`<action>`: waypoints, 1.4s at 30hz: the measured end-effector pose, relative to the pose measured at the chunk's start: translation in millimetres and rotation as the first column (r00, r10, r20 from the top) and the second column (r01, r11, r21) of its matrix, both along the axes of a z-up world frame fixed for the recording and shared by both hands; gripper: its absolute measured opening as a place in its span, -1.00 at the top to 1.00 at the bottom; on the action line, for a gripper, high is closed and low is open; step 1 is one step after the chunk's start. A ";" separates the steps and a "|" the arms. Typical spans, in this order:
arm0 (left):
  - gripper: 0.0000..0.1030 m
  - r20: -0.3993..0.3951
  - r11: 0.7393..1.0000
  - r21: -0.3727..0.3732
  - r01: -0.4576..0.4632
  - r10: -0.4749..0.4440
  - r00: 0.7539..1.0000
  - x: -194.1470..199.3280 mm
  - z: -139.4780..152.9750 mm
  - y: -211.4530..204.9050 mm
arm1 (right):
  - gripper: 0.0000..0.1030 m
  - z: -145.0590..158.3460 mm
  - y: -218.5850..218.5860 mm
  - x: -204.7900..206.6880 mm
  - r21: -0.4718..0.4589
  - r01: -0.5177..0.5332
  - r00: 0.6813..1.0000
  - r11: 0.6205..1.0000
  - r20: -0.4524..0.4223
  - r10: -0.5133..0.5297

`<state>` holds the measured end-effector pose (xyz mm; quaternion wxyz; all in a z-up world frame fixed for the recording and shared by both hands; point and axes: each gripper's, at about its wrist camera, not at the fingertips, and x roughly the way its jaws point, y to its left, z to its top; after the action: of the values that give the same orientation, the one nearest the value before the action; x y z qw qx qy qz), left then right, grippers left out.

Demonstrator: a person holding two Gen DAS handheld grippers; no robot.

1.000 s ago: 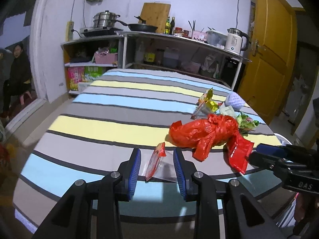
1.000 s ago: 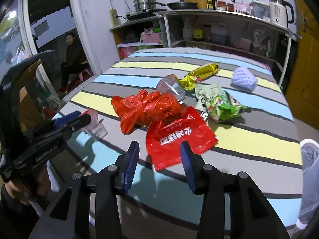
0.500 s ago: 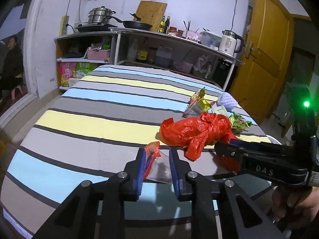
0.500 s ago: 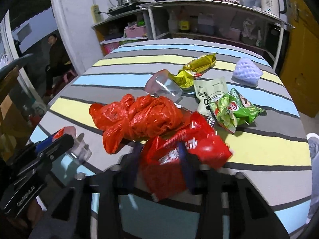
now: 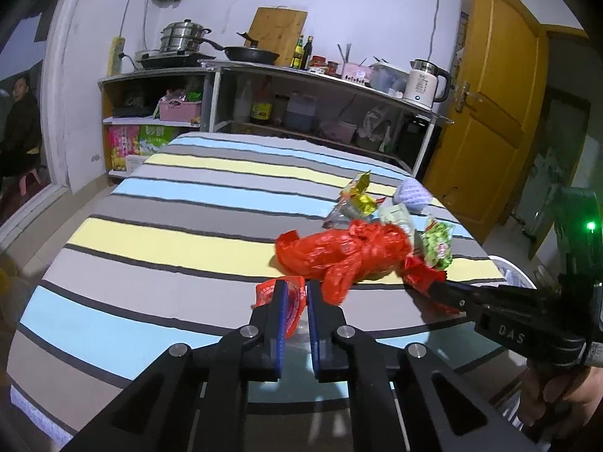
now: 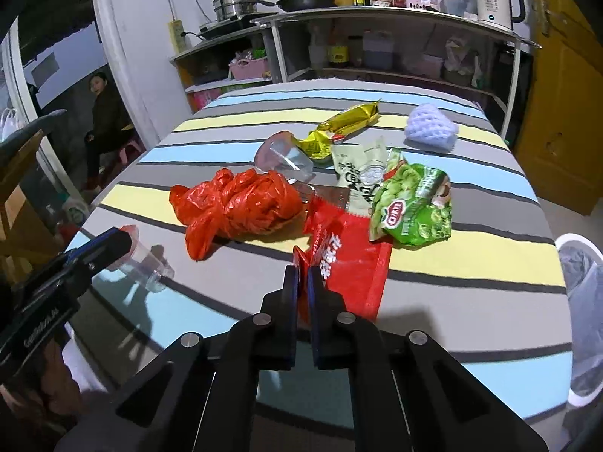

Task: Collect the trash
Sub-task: 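Grasp the red printed packet with the right gripper, then carry the red packet over the bin and open the right gripper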

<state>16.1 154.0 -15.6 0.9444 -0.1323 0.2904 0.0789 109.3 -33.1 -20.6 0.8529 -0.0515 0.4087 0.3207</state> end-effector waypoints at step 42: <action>0.86 0.085 0.924 0.024 0.382 -0.382 0.920 90.1 66.7 -177.2 | 0.91 44.9 -192.6 4.6 0.121 0.298 0.945 0.947 0.104 -0.310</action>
<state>106.2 -23.2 51.2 0.9539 -0.0733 0.2687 -0.1116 114.0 -225.7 24.3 0.9170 0.0370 0.3418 0.2023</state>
